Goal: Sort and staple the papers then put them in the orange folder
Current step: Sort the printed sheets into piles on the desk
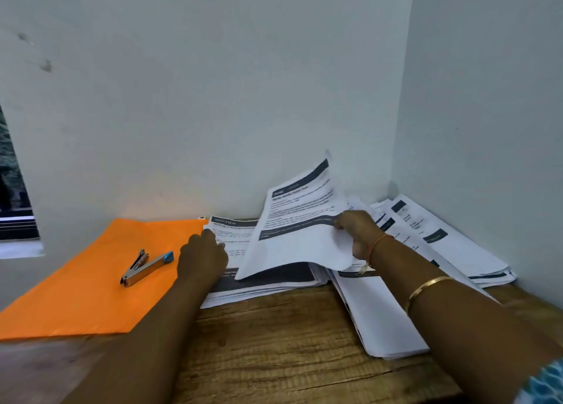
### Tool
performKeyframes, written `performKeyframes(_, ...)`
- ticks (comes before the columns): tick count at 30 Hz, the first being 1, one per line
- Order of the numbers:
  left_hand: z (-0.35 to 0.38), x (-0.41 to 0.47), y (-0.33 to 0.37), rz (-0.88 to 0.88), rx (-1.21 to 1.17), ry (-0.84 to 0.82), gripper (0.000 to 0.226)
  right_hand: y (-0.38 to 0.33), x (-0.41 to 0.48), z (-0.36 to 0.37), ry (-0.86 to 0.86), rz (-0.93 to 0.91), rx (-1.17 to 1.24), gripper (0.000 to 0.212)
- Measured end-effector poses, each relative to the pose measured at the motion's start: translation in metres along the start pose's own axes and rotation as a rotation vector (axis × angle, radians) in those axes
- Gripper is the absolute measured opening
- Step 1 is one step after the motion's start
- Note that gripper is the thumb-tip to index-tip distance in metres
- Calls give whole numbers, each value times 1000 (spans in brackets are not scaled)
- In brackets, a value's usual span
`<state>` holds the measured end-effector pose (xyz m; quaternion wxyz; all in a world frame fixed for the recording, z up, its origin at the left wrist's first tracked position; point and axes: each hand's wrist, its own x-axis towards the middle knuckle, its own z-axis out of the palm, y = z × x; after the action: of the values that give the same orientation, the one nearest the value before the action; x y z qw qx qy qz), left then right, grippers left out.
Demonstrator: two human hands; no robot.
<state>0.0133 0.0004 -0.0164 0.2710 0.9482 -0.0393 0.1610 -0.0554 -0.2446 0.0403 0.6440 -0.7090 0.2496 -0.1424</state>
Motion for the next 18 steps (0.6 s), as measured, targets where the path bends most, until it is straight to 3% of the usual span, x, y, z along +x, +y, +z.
performKeyframes(4, 0, -1, -7, -27, 201, -93, 43, -3, 9, -15, 131, -36, 86, 6)
performKeyframes(10, -4, -2, -8, -66, 228, -100, 52, -10, 16, -25, 212, -85, 15, 31)
performKeyframes(14, -5, 3, -11, -70, 154, -68, 42, -14, 24, -25, 217, -116, -69, 31)
performKeyframes(17, -6, 5, -14, -56, 112, -38, 25, -17, 28, -21, 209, -142, -85, 16)
performKeyframes(18, -7, 5, -14, -59, 98, -37, 22, -18, 28, -19, 208, -169, -107, 25)
